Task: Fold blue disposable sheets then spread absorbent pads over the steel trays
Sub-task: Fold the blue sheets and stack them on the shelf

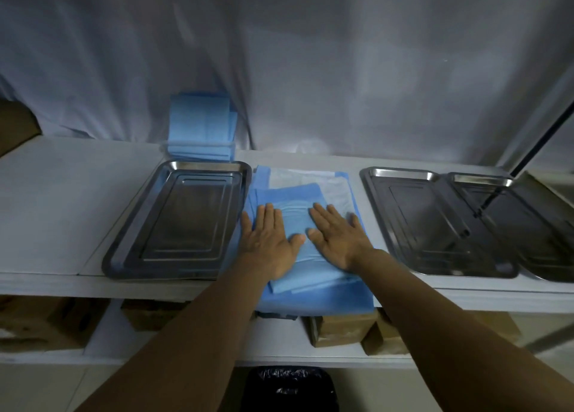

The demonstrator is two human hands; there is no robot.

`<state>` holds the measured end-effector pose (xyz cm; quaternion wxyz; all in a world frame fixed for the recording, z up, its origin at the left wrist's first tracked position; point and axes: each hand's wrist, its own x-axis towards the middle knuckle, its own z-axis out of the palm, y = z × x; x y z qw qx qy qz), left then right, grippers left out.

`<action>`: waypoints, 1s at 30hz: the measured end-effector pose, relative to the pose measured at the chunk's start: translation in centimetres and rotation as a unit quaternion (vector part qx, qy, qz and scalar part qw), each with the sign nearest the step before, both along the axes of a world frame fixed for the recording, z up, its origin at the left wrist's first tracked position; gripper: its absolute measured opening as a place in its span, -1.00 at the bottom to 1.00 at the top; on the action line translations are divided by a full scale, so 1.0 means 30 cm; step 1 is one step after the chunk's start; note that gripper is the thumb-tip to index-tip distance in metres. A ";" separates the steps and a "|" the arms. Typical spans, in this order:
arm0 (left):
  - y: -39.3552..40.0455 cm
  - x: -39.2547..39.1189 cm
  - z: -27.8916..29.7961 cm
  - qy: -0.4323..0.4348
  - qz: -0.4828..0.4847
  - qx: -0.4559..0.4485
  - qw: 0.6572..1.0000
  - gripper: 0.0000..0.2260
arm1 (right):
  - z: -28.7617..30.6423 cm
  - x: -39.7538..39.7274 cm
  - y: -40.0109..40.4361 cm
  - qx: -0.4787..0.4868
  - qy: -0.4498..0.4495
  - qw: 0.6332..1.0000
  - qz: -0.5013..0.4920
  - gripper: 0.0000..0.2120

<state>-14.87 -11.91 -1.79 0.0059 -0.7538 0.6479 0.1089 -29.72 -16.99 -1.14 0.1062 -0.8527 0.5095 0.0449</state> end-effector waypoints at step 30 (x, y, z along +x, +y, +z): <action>0.224 -0.141 0.049 0.025 -0.090 -0.063 0.994 -0.35 | 0.125 -0.092 0.171 0.130 -0.267 0.892 -0.341 -0.81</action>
